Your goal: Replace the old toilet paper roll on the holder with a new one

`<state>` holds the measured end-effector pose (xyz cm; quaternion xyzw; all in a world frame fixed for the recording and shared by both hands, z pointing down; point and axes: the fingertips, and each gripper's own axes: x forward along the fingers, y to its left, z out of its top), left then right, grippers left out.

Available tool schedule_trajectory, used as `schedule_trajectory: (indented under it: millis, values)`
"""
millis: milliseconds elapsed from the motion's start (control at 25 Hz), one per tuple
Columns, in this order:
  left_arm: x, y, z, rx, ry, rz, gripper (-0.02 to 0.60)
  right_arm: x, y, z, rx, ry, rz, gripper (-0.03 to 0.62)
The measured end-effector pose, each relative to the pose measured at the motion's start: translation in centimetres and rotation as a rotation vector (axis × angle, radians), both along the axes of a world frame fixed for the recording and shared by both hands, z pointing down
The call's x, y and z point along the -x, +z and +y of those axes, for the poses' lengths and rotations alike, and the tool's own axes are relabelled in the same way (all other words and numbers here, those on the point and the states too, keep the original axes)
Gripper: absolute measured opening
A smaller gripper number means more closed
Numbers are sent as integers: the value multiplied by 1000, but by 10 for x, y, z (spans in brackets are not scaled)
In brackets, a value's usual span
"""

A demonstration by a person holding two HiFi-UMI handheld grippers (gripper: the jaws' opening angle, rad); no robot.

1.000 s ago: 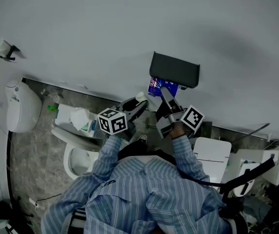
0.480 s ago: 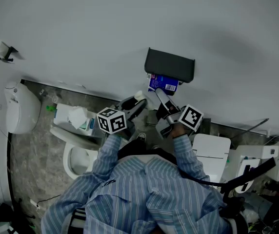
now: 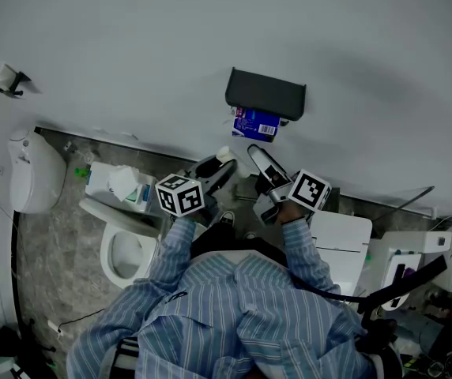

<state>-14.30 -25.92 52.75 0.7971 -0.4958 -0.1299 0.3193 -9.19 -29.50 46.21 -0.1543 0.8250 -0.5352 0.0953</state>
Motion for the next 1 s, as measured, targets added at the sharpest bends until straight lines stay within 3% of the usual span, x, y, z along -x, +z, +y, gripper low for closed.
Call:
schedule_trajectory:
  millis: [440,520,600,760,1000]
  values:
    - [-42,-2,36,-1,-29,-2,172,-51,12,35,-145,-13,211,385]
    - [-52,1,45,2,-38,1,172,-62,18,43,-161,-15,233,338]
    - [-62,4,56,11,-43,0,172,-74,27,50,-170,-10,257,237]
    - [-81,14,78,43,-38,-11,172,-92,36,64,-165,5,294,118]
    - [-88,18,98,66,-45,-19,172,-101,51,79,-139,-9,329,58]
